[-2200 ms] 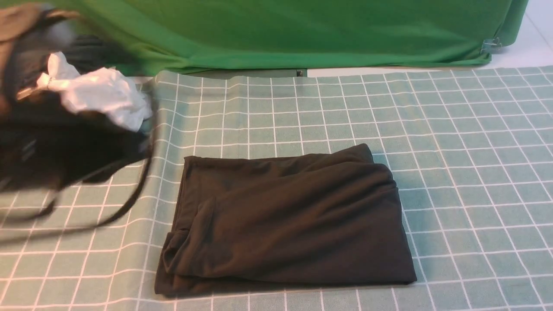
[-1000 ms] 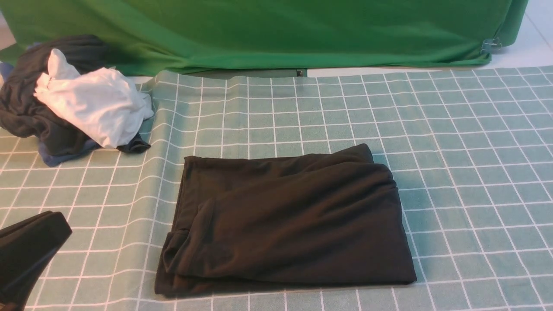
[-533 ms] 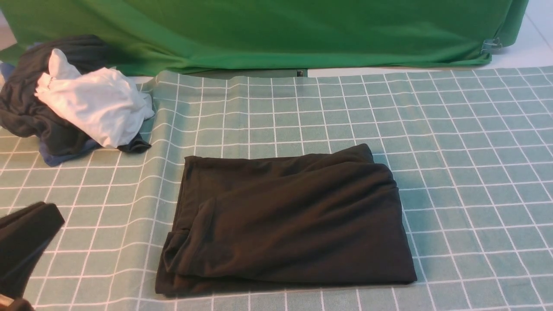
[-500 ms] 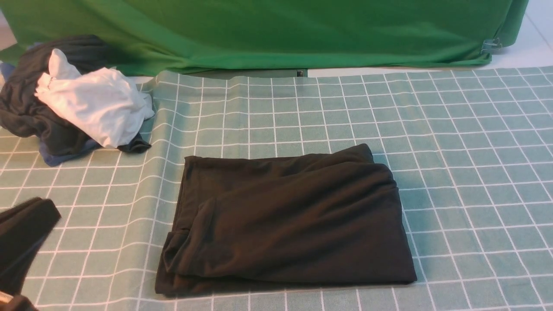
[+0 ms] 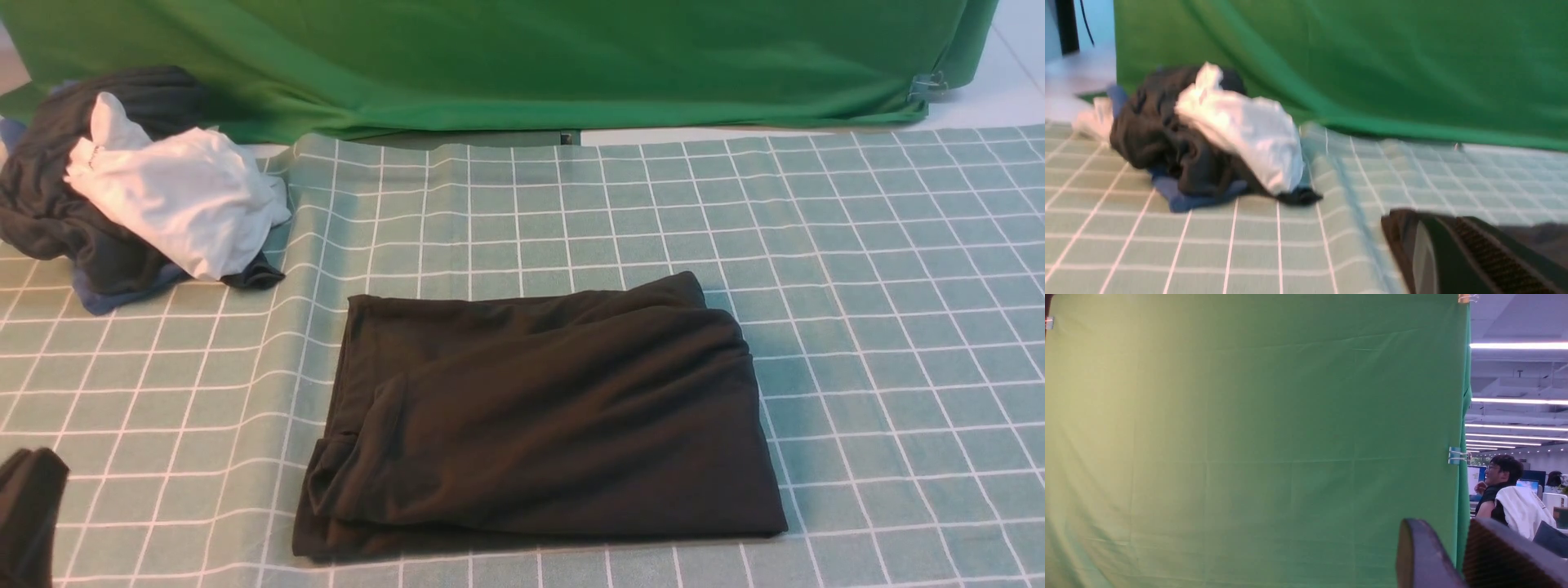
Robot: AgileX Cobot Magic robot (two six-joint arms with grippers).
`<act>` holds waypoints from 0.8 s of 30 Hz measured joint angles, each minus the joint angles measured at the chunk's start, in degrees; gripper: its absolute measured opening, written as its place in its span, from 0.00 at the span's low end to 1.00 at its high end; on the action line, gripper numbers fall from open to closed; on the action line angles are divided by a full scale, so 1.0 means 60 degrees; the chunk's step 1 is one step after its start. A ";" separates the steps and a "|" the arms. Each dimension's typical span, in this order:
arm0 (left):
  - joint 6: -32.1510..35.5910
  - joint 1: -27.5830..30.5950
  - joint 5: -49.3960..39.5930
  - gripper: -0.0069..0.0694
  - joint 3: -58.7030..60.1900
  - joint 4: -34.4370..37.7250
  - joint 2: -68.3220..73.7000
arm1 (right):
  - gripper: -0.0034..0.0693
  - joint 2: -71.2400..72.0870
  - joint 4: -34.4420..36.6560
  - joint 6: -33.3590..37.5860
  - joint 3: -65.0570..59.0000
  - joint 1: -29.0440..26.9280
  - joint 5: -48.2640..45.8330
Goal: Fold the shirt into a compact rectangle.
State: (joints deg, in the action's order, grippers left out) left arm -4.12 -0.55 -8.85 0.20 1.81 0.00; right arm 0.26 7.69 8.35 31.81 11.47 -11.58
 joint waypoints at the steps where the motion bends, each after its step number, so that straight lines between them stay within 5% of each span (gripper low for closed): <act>1: 0.0000 0.0000 -0.0048 0.11 0.0000 -0.0016 0.0000 | 0.29 0.0000 0.0000 -0.0014 0.0000 0.0000 0.0000; 24: 0.0043 0.0000 -0.0781 0.11 0.0008 -0.0054 0.0000 | 0.36 0.0000 0.0000 -0.0026 0.0000 0.0000 -0.0040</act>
State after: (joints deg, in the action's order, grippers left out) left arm -3.86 -0.55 -13.54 0.25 1.48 0.00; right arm 0.26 7.69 8.19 31.81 11.47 -11.82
